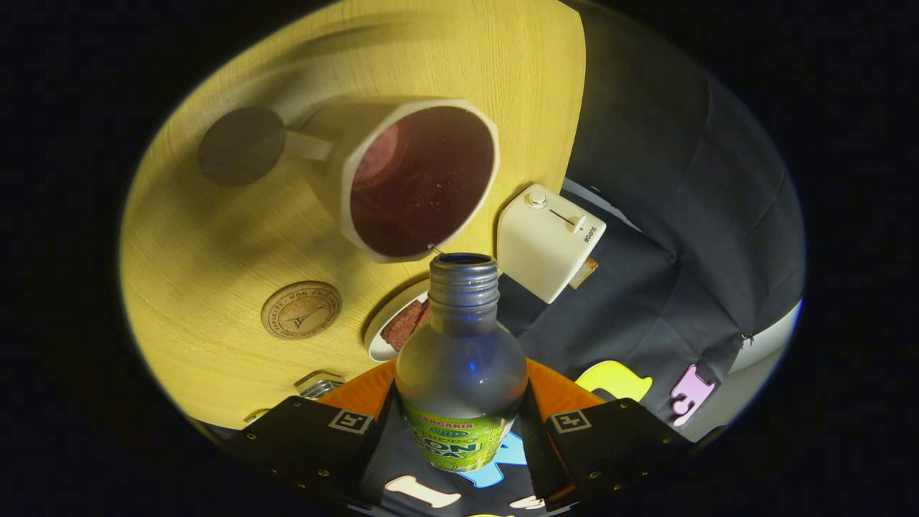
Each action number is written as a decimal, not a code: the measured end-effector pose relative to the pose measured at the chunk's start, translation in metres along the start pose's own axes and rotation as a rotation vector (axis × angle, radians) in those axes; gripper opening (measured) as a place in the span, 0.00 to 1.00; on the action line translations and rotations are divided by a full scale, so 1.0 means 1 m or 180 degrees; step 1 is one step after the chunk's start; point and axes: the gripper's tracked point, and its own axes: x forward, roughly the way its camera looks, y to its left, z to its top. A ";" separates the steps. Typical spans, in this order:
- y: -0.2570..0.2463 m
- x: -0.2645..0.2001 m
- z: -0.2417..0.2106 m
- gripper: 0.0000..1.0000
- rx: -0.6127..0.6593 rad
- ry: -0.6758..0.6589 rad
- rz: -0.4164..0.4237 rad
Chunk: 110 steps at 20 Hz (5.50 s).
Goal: Take the bottle from table, then pour the juice into the cup, finally place the bottle on the coaster
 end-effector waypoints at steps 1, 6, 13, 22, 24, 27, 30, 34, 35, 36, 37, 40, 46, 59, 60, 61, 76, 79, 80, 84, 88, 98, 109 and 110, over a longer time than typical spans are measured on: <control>0.002 0.001 0.001 0.74 0.0030 -0.0004 0.0027; 0.011 0.001 0.004 0.75 0.0302 -0.0050 0.0148; 0.015 -0.007 0.009 0.75 0.0981 -0.0168 0.0207; 0.011 -0.020 -0.001 0.75 0.1974 -0.0254 0.0080; 0.012 -0.024 -0.005 0.75 0.2213 -0.0256 0.0091; 0.004 -0.033 -0.017 0.75 0.2556 -0.0281 -0.0027; -0.004 -0.040 -0.030 0.75 0.2926 -0.0332 -0.0134; -0.010 -0.044 -0.044 0.75 0.3467 -0.0422 -0.0176; -0.010 -0.046 -0.046 0.75 0.3633 -0.0446 -0.0208; -0.011 -0.047 -0.048 0.75 0.3772 -0.0474 -0.0211; -0.009 -0.049 -0.051 0.75 0.3900 -0.0494 -0.0238; -0.002 -0.050 -0.058 0.75 0.4198 -0.0496 -0.0236; 0.012 -0.053 -0.061 0.75 0.5169 -0.0713 -0.0149; 0.029 -0.043 -0.110 0.74 0.7284 -0.1026 -0.0038; 0.029 -0.040 -0.114 0.74 0.7301 -0.1001 -0.0074; 0.027 -0.037 -0.113 0.74 0.7302 -0.0993 -0.0090; 0.054 0.021 -0.078 0.74 0.7192 -0.0831 -0.0191; 0.067 0.031 -0.067 0.74 0.7115 -0.0794 -0.0214; 0.069 0.035 -0.064 0.75 0.7132 -0.0794 -0.0207; 0.075 0.044 -0.057 0.74 0.7209 -0.0791 -0.0225; 0.077 0.044 -0.056 0.77 0.7201 -0.0815 -0.0269; -0.001 -0.075 -0.166 0.99 0.7148 -0.0693 -0.1331; 0.020 -0.276 -0.341 0.98 0.6964 0.0499 -0.2188; 0.022 -0.287 -0.347 0.98 0.6967 0.0535 -0.2217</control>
